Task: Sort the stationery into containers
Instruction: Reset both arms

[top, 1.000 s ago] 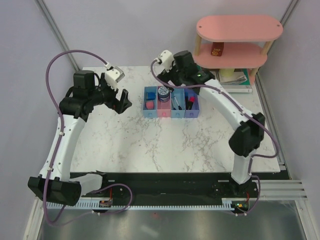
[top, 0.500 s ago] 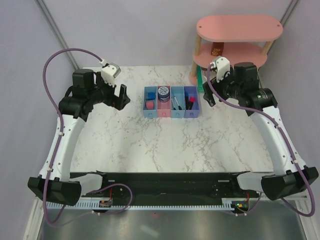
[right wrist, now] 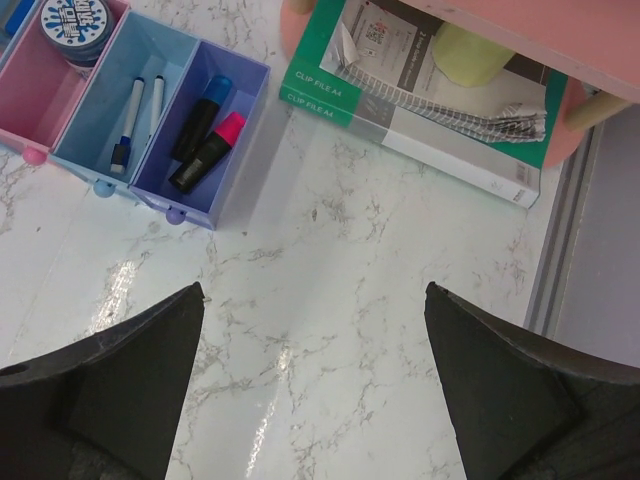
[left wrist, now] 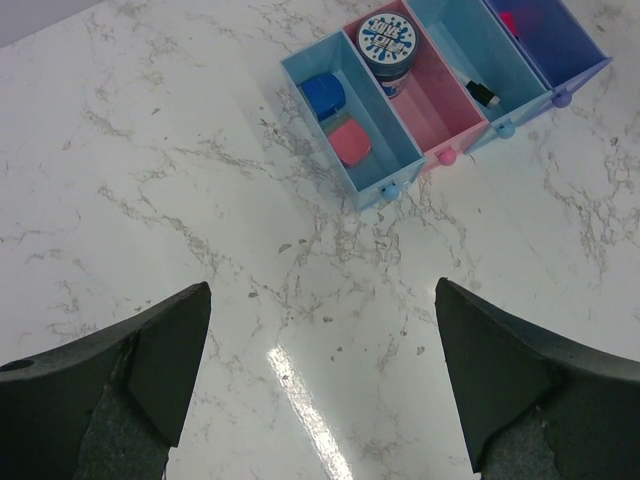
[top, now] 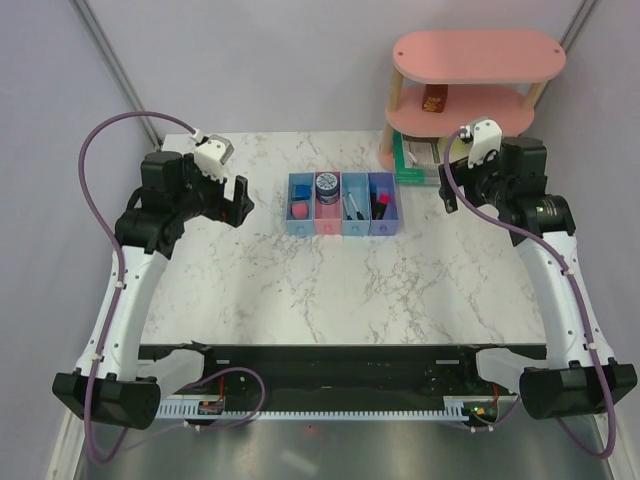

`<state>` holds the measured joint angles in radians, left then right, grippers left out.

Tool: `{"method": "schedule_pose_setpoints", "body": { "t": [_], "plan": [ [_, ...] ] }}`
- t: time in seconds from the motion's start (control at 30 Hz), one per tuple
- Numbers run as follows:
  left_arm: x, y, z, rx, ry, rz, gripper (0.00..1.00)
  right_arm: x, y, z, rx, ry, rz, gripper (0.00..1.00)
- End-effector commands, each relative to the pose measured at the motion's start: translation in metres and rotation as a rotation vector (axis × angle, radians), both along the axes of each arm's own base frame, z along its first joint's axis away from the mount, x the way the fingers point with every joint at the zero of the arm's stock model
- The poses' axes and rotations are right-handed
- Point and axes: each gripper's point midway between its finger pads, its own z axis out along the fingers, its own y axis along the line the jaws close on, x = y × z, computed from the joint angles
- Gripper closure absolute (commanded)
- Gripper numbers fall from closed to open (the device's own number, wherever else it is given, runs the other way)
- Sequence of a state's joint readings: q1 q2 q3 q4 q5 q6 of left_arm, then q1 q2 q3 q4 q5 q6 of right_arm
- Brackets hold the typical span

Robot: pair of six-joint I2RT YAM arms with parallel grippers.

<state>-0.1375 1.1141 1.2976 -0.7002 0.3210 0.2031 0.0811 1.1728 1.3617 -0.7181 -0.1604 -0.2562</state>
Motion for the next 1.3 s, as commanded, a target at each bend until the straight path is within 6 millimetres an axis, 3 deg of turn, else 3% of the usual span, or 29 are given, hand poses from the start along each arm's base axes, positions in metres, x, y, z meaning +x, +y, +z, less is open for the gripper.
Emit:
{"method": "schedule_pose_setpoints", "body": {
  "t": [0.0,0.27,1.27],
  "plan": [
    [0.002,0.006,0.015,-0.032,-0.056,0.051,0.00,0.005,-0.001,0.006,0.070,-0.033,-0.008,0.02],
    [0.004,0.011,0.022,-0.072,-0.061,0.075,0.00,0.006,0.004,0.004,0.098,-0.044,0.013,0.02],
    [0.003,0.010,0.018,-0.147,-0.035,0.061,0.00,0.002,0.014,-0.001,0.121,-0.028,0.069,0.02]
  ]
}}
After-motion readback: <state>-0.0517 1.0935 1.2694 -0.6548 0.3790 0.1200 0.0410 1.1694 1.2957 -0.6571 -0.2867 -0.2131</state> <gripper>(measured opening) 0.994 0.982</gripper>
